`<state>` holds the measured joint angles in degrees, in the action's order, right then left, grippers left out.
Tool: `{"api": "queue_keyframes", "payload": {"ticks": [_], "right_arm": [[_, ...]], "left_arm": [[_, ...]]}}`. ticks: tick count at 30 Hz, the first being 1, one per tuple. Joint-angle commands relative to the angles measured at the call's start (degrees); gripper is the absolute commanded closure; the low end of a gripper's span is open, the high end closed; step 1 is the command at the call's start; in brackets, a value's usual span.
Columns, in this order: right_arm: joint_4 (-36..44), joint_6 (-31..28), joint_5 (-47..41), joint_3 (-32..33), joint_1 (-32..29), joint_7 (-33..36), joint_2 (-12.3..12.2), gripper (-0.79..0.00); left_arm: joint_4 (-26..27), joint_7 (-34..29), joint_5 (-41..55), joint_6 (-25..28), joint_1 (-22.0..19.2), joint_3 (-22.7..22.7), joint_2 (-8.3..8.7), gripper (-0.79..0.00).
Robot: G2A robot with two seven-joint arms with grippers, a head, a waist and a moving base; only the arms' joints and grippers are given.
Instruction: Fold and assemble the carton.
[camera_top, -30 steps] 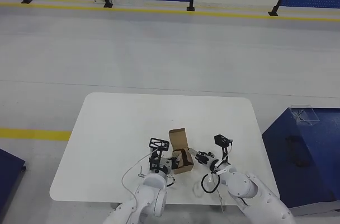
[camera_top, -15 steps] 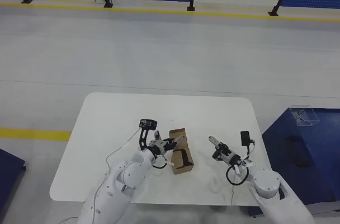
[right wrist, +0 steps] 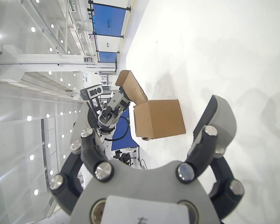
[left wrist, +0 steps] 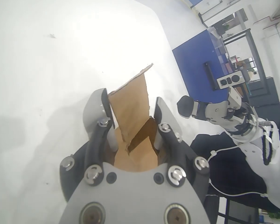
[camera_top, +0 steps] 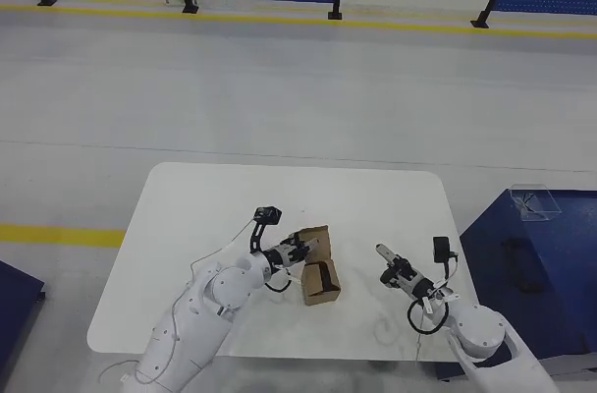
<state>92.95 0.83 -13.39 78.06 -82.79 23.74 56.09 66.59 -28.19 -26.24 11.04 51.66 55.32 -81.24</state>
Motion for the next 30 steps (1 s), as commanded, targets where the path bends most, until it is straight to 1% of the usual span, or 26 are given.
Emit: {"api": "queue_keyframes", "payload": {"ticks": [1, 3, 9, 11, 12, 13, 15, 16, 18, 20, 21, 23, 24, 26, 29, 30], "right_arm": [[0.1, 0.7, 0.0, -0.1, 0.1, 0.5, 0.0, -0.785], [0.1, 0.7, 0.0, -0.1, 0.1, 0.5, 0.0, -0.785], [0.1, 0.7, 0.0, -0.1, 0.1, 0.5, 0.0, -0.785], [0.1, 0.7, 0.2, -0.1, 0.1, 0.4, 0.1, -0.785], [0.5, 0.5, 1.6, -0.4, -0.1, -0.2, 0.1, -0.785], [0.7, 0.4, 1.9, -0.6, -0.1, -0.5, 0.2, -0.785], [1.1, 0.8, 2.2, -1.0, 0.0, -1.2, 0.4, -0.785], [1.2, 1.0, 2.1, -1.1, 0.1, -1.3, 0.4, -0.785], [1.5, 1.8, 1.9, -1.4, 0.5, -1.4, 0.6, -0.785], [1.5, 2.5, 1.5, -1.6, 0.7, -1.0, 0.7, -0.785], [1.5, 2.5, 1.5, -1.6, 0.7, -1.0, 0.7, -0.785], [1.5, 2.5, 1.5, -1.6, 0.7, -1.0, 0.7, -0.785], [1.5, 2.8, 1.4, -1.7, 0.6, -0.8, 0.7, -0.785], [1.8, 4.2, 1.3, -1.8, 1.1, 0.4, 0.7, -0.785], [2.2, 7.0, 0.3, -1.8, 1.6, 1.7, 0.8, -0.785], [2.2, 7.0, 0.3, -1.8, 1.6, 1.7, 0.8, -0.785]], "left_arm": [[-0.5, -1.4, 2.1, 2.2, 0.0, 0.3, 0.0, 0.0], [-0.9, -3.0, 3.7, 4.1, -0.1, 0.8, 0.11, 0.0], [-0.9, -3.0, 3.7, 4.1, -0.1, 0.8, 0.11, 0.0], [0.0, -2.0, 3.8, 4.1, 0.6, 0.8, 0.12, 0.0], [2.3, 0.9, 4.1, 3.6, 2.5, 1.2, 0.16, 0.0], [3.4, 2.5, 4.2, 2.7, 3.7, 1.5, 0.21, 0.0], [9.2, 9.3, 3.6, 0.1, 8.9, 2.2, 0.38, 0.0], [10.9, 11.6, 2.9, -0.6, 10.7, 2.4, 0.45, 0.0], [16.1, 18.1, 1.8, -3.2, 16.2, 2.5, 0.54, 0.0], [20.8, 23.4, 2.9, -4.9, 21.7, 2.2, 0.47, 0.0], [21.9, 24.8, 3.9, -5.1, 23.0, 2.2, 0.43, 0.0], [24.6, 30.3, 5.9, -6.1, 27.1, 1.8, 0.17, 0.0], [25.0, 32.0, 6.3, -6.5, 28.3, 1.6, 0.07, 0.0], [26.5, 36.2, 4.2, -9.5, 30.3, 0.3, -0.21, 0.0], [26.5, 36.2, 4.2, -9.5, 30.3, 0.3, -0.21, 0.0], [26.5, 36.2, 4.2, -9.5, 30.3, 0.3, -0.21, 0.0]]}}
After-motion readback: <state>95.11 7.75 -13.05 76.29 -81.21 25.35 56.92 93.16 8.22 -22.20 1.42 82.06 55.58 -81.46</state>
